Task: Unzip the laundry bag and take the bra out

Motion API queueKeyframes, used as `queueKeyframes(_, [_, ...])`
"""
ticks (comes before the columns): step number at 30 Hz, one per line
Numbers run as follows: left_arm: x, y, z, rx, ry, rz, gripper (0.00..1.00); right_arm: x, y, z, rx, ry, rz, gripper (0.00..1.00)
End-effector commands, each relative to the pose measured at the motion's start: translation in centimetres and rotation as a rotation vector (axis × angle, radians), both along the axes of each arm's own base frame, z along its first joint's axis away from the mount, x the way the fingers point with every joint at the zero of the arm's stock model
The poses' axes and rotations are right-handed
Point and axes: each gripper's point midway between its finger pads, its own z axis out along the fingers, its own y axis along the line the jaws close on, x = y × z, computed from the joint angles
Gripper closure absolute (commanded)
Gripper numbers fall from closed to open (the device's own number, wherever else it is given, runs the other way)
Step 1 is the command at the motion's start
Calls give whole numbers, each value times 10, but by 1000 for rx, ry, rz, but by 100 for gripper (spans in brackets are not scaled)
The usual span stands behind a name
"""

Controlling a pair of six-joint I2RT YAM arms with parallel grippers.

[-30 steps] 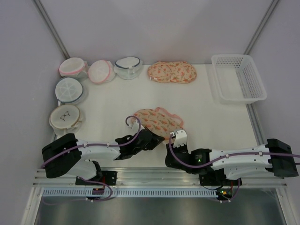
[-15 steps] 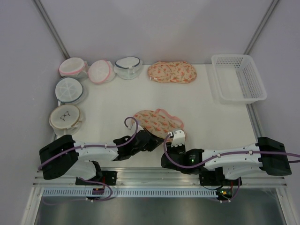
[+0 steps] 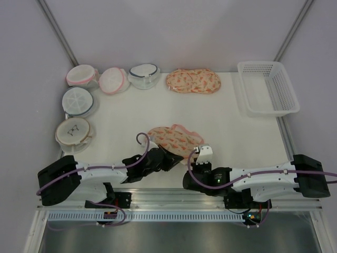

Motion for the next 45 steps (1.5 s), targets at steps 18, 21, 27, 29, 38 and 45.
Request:
queueKeyframes(18, [-40,49,40,140,-496,-548,98,-3,-53,8,-39,0,-61,100])
queueKeyframes(21, [-52,47,40,153,-553,-675,98,-2,-56,14,-35,-4,-62,100])
queueKeyframes(27, [-68,38,49,63,-605,-770,86,-1,-67,23,-31,-15,-83,100])
queueKeyframes(29, [-56,41,42,120,-564,-714,19,-1,-73,25,-31,-18,-99,100])
queueKeyframes(38, [-19,70,31,184,-367,-323,0,-2,-69,30,0,-5,-104,100])
queueKeyframes(45, [-40,85,24,50,-203,-212,0,-44,39,7,131,161,319,100])
